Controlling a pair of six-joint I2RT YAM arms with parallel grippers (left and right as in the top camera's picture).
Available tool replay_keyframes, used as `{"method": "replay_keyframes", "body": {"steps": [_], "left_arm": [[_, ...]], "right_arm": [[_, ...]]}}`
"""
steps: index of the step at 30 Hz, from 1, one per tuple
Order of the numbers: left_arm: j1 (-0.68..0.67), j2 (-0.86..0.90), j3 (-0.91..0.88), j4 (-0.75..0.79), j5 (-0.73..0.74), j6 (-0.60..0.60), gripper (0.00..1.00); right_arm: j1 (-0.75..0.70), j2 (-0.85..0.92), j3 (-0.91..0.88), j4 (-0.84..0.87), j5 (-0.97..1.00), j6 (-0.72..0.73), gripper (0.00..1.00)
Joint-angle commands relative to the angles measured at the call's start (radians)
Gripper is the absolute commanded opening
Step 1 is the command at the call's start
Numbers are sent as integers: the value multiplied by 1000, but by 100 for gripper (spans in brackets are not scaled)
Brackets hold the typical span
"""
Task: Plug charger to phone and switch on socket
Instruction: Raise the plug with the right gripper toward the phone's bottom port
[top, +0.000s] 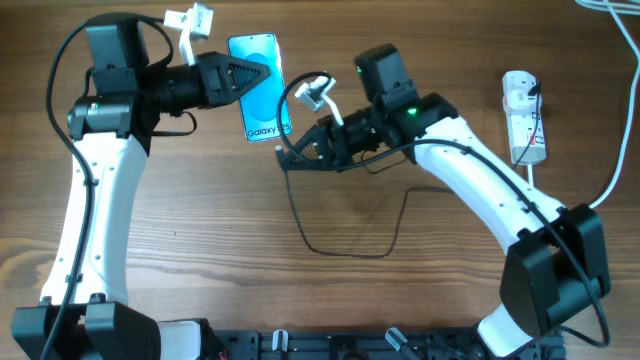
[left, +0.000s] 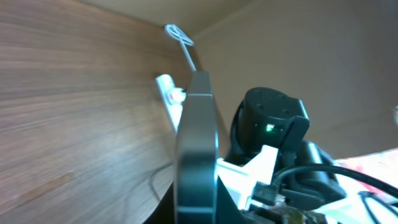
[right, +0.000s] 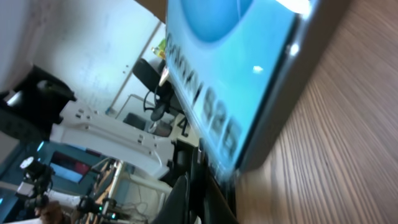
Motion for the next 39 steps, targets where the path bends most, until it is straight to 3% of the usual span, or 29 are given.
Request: {"method": "replay_keyframes", "body": {"steps": [1, 7, 11, 15, 39], "left_arm": [[27, -11, 10, 72, 125, -89, 4], [90, -11, 10, 110, 248, -89, 4], [94, -11, 10, 109, 254, -116, 4], [94, -11, 10, 109, 253, -159, 4], [94, -11, 9, 97, 227, -152, 4]], "right_arm": [[9, -13, 6, 114, -61, 209, 5], [7, -13, 6, 238, -141, 227, 4], [7, -13, 6, 315, -141, 286, 4], [8, -13, 6, 315, -141, 286, 4], [8, -13, 6, 319, -138, 286, 4]]}}
